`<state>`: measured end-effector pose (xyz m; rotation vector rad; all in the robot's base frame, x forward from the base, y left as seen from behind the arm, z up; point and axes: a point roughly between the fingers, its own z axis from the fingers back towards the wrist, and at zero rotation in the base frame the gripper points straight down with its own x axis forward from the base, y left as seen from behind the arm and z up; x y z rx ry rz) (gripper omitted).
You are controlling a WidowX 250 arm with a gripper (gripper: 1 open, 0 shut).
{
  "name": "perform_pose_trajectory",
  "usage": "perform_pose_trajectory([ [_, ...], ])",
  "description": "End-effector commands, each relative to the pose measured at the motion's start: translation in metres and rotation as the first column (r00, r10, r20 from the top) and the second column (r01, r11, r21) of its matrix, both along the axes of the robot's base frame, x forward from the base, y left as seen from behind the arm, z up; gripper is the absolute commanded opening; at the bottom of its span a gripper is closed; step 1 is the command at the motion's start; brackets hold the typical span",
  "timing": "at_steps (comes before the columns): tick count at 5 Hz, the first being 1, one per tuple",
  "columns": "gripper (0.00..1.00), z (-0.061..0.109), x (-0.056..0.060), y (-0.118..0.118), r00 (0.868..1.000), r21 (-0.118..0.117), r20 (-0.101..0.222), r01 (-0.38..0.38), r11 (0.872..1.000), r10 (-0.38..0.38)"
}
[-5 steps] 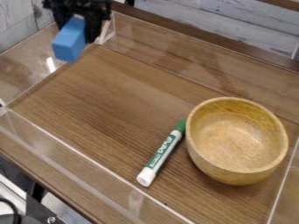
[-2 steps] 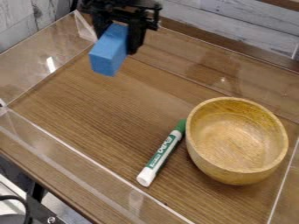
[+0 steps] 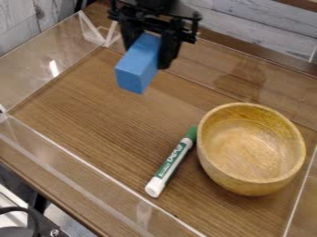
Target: Put the blue block in the brown bowl
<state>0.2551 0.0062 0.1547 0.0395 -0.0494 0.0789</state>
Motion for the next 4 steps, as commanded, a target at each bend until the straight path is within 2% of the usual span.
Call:
perform_pose_trajectory([
  [1, 0.00, 0.015, -0.005, -0.029, 0.998, -0.009, 0.057, 0.038, 0.999, -0.038],
  [3, 0.00, 0.012, -0.006, -0.098, 0.997, -0.007, 0.063, 0.034, 0.999, -0.034],
  [4, 0.00, 0.011, -0.009, -0.102, 0.998, -0.008, 0.061, 0.030, 1.000, -0.030],
])
